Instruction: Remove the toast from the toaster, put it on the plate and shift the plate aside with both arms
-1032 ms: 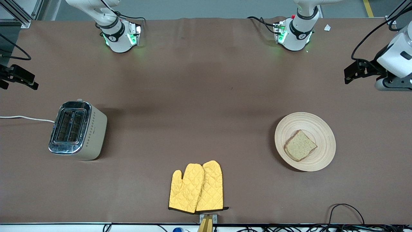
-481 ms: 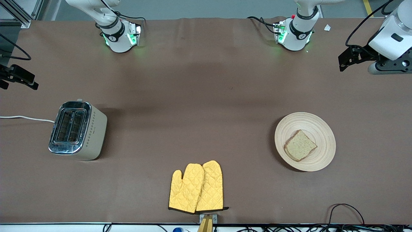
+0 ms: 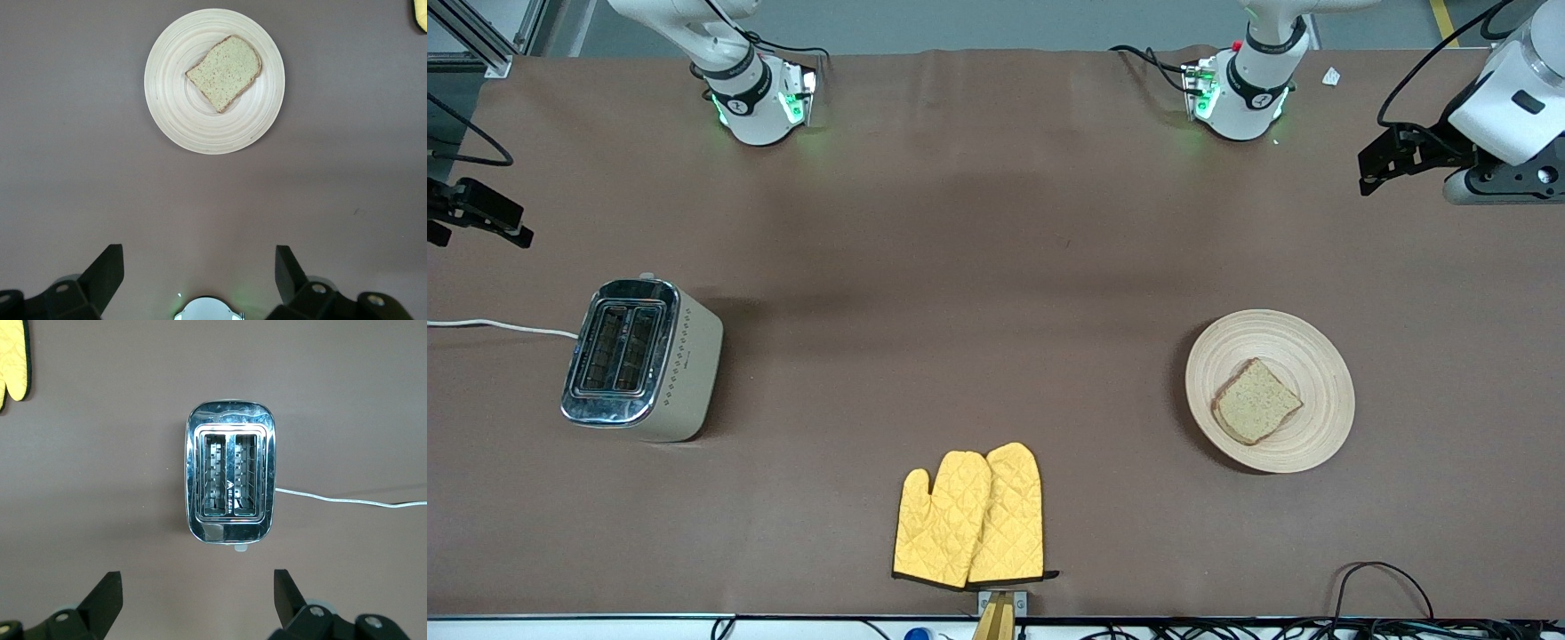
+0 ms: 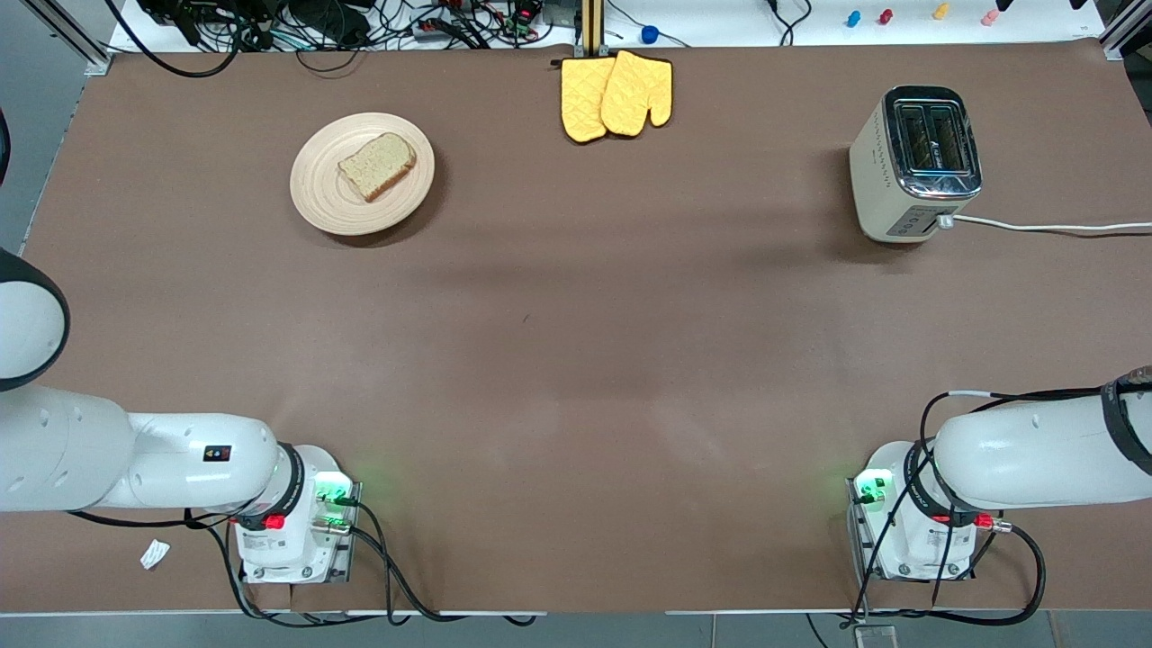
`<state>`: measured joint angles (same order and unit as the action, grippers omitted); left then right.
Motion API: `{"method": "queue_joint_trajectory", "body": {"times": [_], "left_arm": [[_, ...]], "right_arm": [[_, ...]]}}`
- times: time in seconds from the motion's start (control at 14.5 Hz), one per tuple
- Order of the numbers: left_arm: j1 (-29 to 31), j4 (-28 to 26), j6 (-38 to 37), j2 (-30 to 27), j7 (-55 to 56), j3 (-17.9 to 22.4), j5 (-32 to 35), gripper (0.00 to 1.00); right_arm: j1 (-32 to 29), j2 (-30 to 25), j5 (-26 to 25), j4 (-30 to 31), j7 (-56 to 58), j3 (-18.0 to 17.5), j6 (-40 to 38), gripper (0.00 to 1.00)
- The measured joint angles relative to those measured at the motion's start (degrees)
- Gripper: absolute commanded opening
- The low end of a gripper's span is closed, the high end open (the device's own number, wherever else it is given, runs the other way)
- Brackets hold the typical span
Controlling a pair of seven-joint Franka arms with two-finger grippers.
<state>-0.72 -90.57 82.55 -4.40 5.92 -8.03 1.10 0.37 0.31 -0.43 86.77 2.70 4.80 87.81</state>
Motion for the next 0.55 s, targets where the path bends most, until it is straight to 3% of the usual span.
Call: {"method": "queue_joint_trajectory", "body": {"times": [0.55], "left_arm": [[0.2,0.5,0.1,0.2,0.0,0.1,-0.2,1.0]], "right_arm": [[0.0,0.0,0.0,0.0,0.0,0.0,0.0,1.0]]}}
